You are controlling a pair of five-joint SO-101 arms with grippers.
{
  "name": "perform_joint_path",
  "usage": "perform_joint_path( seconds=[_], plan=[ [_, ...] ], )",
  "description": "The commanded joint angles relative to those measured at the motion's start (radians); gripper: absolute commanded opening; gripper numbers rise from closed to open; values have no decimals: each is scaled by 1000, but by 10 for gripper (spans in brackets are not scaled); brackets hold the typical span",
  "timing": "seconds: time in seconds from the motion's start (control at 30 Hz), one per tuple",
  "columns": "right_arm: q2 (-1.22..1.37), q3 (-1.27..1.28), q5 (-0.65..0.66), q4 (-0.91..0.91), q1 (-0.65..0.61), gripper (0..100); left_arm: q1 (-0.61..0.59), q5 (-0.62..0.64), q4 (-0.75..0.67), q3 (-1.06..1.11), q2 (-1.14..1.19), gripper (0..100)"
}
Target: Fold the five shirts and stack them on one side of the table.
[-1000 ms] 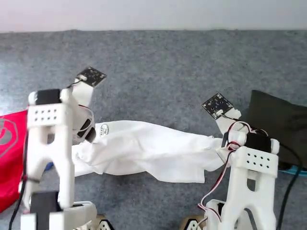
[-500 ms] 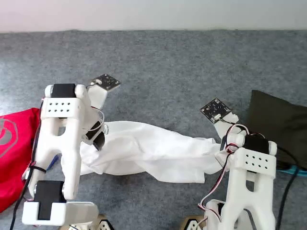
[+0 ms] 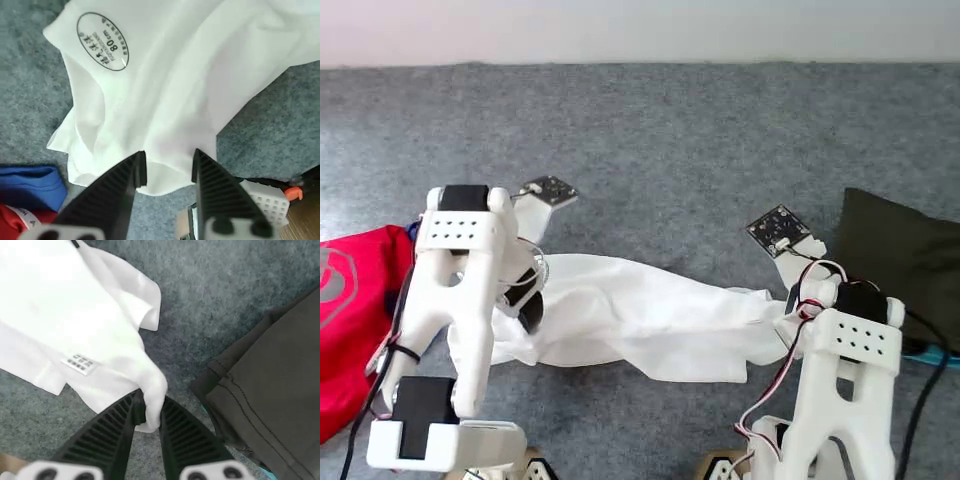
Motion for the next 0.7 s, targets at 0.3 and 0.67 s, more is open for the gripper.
perform_joint_path(
  seconds=[0.3,0.67],
  plan=[
    [-15,-3,9,-15,8,9,6,-3,-167,99,-6,159],
    [-15,-3,9,-13,8,9,-58,26,-147,31,-2,160]
  ],
)
